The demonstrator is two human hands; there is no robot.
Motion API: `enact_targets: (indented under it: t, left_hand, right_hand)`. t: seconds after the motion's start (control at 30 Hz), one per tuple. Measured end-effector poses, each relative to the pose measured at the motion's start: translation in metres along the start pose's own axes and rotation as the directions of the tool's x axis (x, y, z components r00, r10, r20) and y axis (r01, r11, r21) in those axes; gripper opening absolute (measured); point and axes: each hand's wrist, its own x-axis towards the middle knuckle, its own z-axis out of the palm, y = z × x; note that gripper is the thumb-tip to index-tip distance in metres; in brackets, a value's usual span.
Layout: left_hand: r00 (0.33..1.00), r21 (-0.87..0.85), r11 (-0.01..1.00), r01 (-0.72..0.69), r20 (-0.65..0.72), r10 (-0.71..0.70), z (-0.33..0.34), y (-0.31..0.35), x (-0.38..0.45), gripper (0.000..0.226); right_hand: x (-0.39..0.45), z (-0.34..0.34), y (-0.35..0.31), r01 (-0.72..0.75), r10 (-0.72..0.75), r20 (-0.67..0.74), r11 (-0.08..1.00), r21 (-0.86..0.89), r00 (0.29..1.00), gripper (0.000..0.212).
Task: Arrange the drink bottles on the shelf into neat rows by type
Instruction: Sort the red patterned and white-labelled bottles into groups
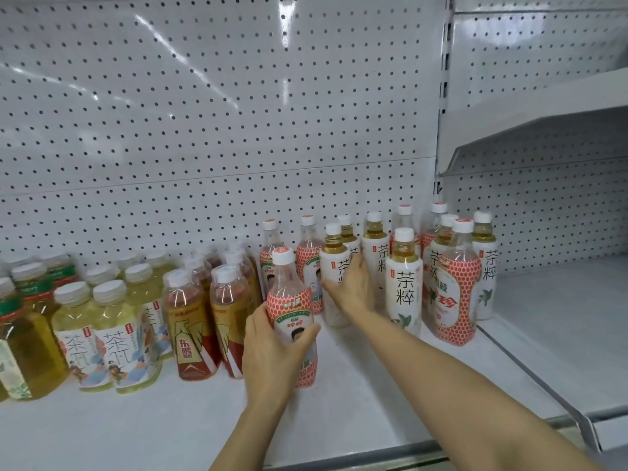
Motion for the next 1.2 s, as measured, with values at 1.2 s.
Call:
enact_targets:
  t: [1.2]
  left_hand:
    - [0.983, 0.009, 0.998, 0.066, -0.175, -0.064, 0.034, 0.023, -0.036, 0.094]
  right_hand:
    - [-0.065, -0.147, 0.122, 0.239, -0.286, -0.419, 0.957, -0.163, 0.862, 0.055]
